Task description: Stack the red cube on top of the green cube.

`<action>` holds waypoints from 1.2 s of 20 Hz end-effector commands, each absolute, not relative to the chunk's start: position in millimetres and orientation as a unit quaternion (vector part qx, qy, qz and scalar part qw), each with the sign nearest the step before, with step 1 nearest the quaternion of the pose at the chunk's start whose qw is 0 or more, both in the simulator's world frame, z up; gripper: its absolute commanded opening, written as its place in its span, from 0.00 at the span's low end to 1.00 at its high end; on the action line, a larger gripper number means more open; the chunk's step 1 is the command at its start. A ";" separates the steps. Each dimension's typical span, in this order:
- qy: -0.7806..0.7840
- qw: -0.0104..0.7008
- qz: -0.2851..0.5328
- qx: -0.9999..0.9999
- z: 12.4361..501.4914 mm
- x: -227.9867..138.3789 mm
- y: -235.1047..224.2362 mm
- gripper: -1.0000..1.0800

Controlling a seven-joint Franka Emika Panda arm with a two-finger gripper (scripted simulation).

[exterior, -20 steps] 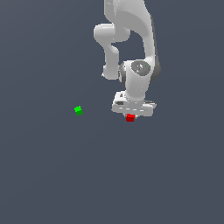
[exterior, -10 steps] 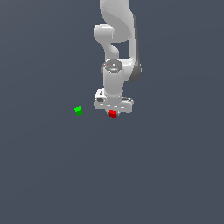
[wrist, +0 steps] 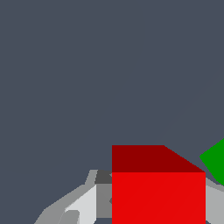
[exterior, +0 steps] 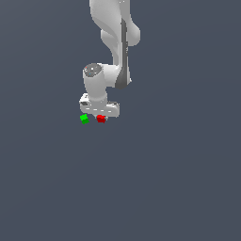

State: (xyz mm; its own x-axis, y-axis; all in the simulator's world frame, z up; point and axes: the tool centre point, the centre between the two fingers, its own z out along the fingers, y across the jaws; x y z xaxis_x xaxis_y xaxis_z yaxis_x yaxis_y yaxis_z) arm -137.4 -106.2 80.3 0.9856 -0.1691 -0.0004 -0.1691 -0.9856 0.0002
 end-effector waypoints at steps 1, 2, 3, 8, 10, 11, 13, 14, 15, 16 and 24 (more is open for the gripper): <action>-0.084 0.000 0.000 0.996 76.4 -147.1 -132.6 0.00; -0.084 0.000 0.000 0.996 74.9 -150.4 -142.2 0.00; -0.084 0.000 0.000 0.996 73.4 -153.4 -151.2 0.00; -0.084 0.000 0.000 0.996 67.5 -165.4 -188.3 0.00; -0.084 0.000 0.000 0.996 65.7 -168.8 -199.7 0.00; -0.084 0.000 0.000 0.996 64.9 -170.2 -204.6 0.00; -0.084 0.000 0.000 0.996 63.6 -172.6 -212.8 0.00; -0.084 0.000 0.000 0.996 63.0 -173.5 -216.0 0.00; -0.084 0.000 0.000 0.996 62.6 -174.2 -218.8 0.00; -0.084 0.000 0.000 0.996 62.2 -174.7 -221.0 0.00; -0.084 0.000 0.000 0.996 61.9 -174.4 -223.8 0.96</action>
